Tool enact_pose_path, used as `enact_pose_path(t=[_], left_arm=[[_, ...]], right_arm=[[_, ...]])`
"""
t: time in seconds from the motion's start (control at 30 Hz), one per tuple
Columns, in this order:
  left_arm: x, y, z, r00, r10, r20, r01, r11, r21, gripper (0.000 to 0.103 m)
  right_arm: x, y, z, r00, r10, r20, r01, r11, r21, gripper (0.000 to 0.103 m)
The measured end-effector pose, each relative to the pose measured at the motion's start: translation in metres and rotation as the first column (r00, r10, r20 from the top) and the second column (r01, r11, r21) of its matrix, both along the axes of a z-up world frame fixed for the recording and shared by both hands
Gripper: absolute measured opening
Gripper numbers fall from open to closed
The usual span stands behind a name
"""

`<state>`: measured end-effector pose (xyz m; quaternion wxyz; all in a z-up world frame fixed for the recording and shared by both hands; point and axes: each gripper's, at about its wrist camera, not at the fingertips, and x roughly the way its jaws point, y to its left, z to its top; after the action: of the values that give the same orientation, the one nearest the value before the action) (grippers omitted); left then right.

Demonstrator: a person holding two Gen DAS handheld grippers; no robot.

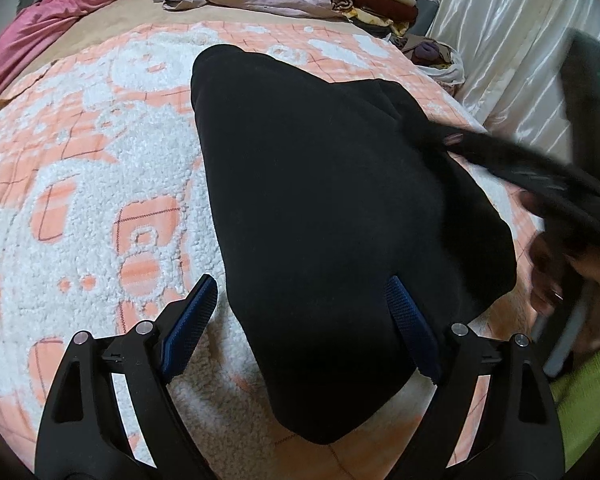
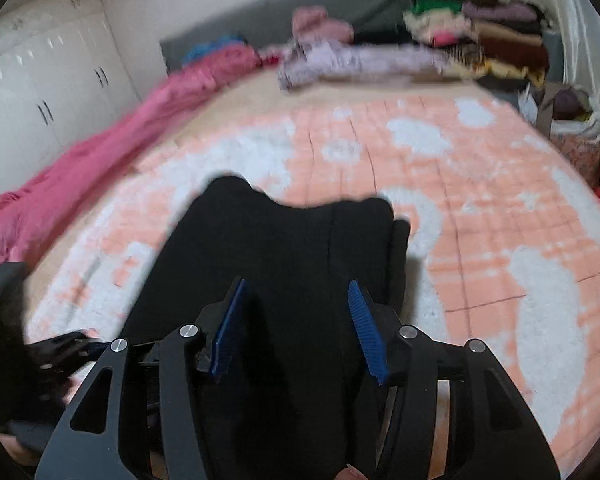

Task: Fold small clothes

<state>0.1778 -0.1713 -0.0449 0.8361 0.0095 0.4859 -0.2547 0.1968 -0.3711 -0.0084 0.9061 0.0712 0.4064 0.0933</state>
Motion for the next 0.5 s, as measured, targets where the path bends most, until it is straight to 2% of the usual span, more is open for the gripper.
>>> enact_pose_path(t=[0.07,0.27,0.37,0.4,0.5], left_arm=[[0.000,0.000,-0.001,1.000,-0.005,-0.002,0.005,1.000,0.000,0.081],[0.002,0.004,-0.005,1.000,0.002,-0.014,-0.002,1.000,-0.008,0.087],[0.000,0.006,-0.002,1.000,0.001,-0.005,-0.001,1.000,-0.002,0.087],[-0.001,0.007,-0.001,1.000,0.001,-0.002,-0.001,1.000,0.000,0.087],[-0.003,0.009,0.000,1.000,0.001,-0.002,-0.001,1.000,-0.001,0.087]], right_arm=[[0.008,0.000,-0.012,0.999,-0.036,-0.036,0.033,0.997,-0.077,0.046],[0.006,-0.008,-0.020,0.998,-0.061,-0.034,0.059,0.998,-0.034,0.047],[-0.003,-0.008,-0.011,0.998,-0.063,-0.006,0.063,0.997,-0.037,0.052],[-0.005,-0.008,-0.009,0.998,-0.070,0.000,0.070,0.997,-0.036,0.058],[-0.014,-0.012,-0.003,0.997,-0.076,0.022,0.076,0.997,-0.010,0.060]])
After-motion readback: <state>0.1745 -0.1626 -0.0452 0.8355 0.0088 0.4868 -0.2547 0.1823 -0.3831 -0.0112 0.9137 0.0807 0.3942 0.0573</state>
